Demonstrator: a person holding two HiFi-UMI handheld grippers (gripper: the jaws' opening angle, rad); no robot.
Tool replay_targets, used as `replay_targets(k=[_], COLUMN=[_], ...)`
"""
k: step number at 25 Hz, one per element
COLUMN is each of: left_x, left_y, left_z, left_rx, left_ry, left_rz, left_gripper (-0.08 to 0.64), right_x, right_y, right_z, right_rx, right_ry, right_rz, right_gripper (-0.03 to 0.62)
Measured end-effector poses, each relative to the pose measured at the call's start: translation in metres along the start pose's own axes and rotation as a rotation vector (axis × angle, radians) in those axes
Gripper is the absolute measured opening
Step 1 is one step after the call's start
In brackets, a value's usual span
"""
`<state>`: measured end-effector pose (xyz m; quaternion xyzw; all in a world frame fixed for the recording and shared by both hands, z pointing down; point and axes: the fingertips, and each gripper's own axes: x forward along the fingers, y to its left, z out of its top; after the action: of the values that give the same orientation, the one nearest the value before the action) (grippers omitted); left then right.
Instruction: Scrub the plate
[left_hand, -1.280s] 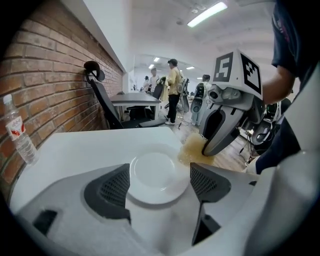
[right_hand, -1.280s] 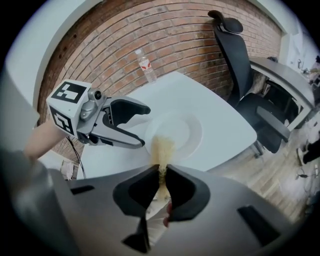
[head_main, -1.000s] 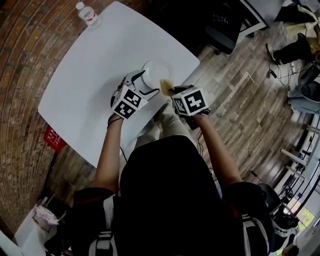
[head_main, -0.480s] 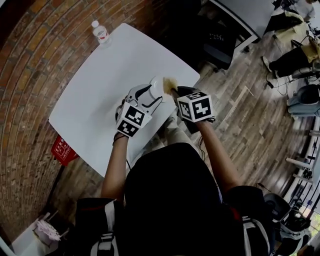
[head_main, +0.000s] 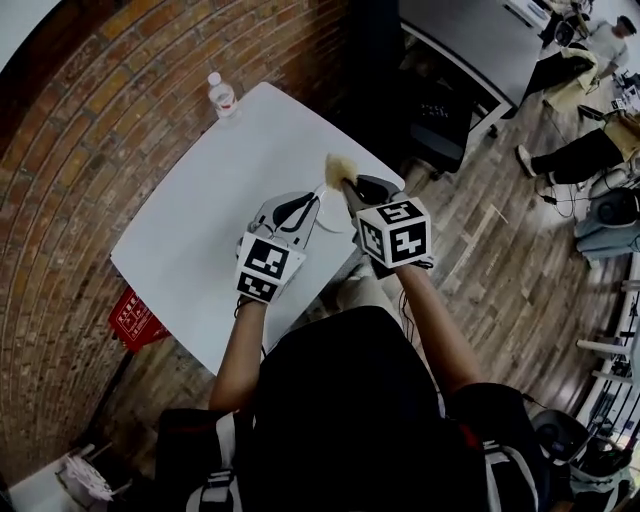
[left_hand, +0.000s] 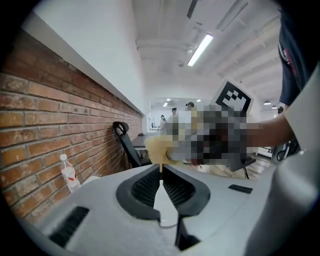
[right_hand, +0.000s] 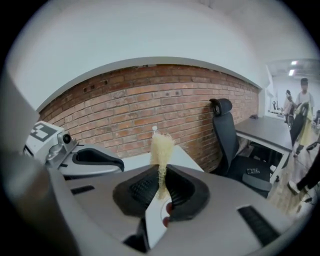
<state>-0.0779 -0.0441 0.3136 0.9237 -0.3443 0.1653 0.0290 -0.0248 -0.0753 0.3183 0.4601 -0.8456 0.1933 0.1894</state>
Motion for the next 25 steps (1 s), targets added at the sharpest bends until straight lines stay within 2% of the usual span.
replay_targets(k=[5,10,19,25], left_x=[-0.007,-0.016,-0.015,-0.015], left_y=[0.009,0.021,0.001,-0.034], left_z=[0.023,0.049,0.104,0.122], left_rx=[-0.075,-0.096,-0.075,-0.037], left_ry=[-0.089,-0.164,-0.227,-0.227], left_rz=[0.03,0.088,0.138,0.166], left_gripper=[0.029,0.029,0.029,0.029], right_x=[-0.009,-0.024,-0.073,-0.107], right_y=[0.002,-0.002,-0.012,-0.02], right_z=[0.026,0.049,0.082,0.077], right_rx=[-0.045,-0.072,-0.102,-0.099], right_ry=[-0.071,-0.132,-0.23,-0.264], right_rz=[-0.009,-0.023,0.01,0.014], right_gripper=[0.041,0.041,0.041,0.041])
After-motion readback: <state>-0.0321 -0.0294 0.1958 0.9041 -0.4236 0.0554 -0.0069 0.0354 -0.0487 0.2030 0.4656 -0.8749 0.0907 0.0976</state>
